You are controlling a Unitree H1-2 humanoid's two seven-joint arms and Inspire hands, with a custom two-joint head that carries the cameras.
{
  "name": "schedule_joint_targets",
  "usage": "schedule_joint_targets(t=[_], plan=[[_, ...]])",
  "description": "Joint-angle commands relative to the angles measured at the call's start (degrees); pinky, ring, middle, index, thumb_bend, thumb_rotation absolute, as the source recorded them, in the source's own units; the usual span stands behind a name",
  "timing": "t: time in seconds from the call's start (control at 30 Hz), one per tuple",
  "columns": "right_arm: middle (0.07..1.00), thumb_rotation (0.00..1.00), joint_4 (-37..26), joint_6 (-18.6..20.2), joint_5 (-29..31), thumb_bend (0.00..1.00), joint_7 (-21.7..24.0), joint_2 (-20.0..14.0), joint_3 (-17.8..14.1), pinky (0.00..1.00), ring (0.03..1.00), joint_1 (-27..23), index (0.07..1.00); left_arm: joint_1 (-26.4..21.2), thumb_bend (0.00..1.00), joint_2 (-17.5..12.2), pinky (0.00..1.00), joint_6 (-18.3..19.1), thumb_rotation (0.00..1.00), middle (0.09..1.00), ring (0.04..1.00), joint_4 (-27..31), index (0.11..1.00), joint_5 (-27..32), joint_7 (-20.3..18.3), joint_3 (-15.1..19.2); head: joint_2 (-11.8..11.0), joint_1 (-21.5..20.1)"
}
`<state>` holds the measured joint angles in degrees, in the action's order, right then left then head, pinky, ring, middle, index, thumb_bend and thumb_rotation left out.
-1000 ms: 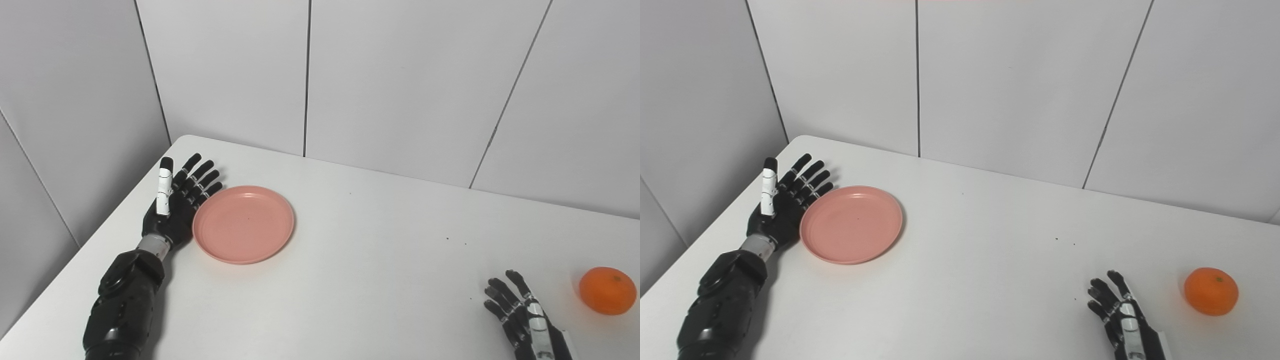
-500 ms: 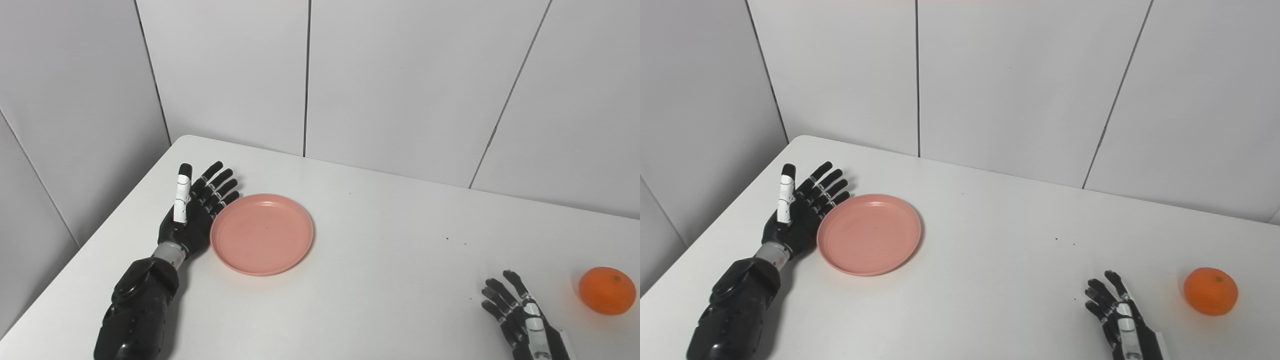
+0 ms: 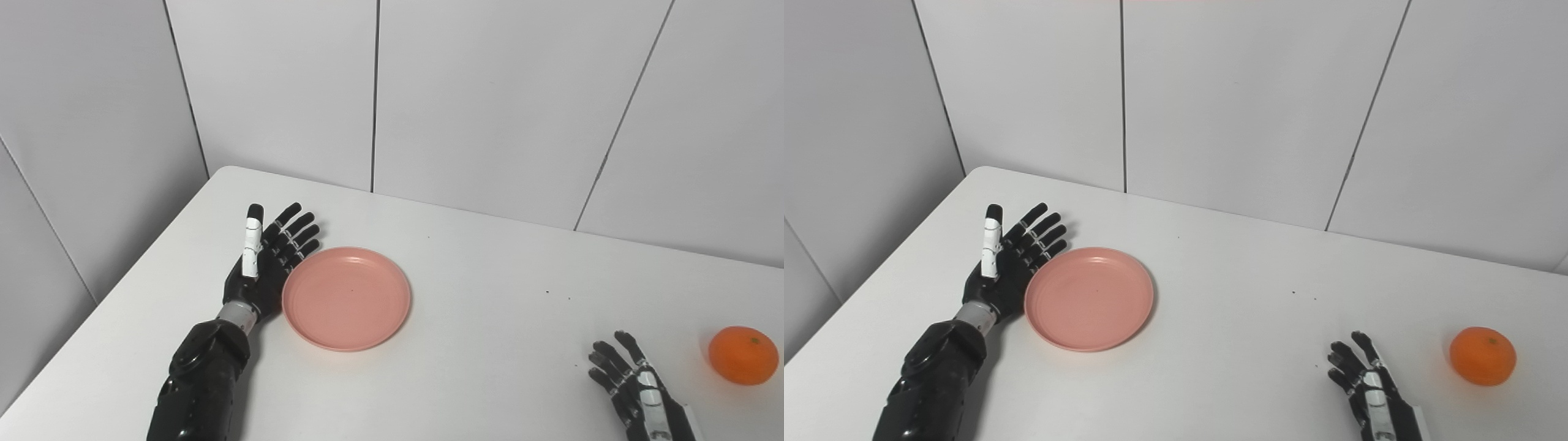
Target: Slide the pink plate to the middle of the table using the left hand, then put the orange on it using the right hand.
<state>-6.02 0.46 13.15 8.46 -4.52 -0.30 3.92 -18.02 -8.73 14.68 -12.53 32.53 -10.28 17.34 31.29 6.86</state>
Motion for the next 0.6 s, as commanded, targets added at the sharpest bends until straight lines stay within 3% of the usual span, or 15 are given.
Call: schedule_joint_targets(t=[0.0, 0.2, 0.57], plan=[[0.822, 0.85, 1.7, 2.9, 0.3, 0.82, 0.5, 1.2, 1.2, 0.86, 0.848, 2.6, 0.898, -0.5, 0.89, 0.8, 0.89, 0.4, 0.82, 0.843, 0.858, -0.8, 0.817, -1.2, 1.6, -0.4, 0.3, -0.4], [0.811, 0.83, 1.2, 2.7, -0.6, 0.84, -0.3, 1.4, 1.8, 0.84, 0.833, 2.6, 0.890, -0.3, 0.90, 2.1, 0.93, 0.9, 0.81, 0.837, 0.865, -0.4, 0.811, -0.6, 1.8, -0.7, 1.0, -1.8], [0.809, 0.82, -0.5, 4.0, -2.3, 0.85, -1.9, 2.6, 3.4, 0.82, 0.825, 2.7, 0.890, -0.1, 0.90, 3.1, 0.91, 1.5, 0.80, 0.819, 0.852, -0.3, 0.815, 0.1, 1.8, -0.6, 2.8, -6.7]])
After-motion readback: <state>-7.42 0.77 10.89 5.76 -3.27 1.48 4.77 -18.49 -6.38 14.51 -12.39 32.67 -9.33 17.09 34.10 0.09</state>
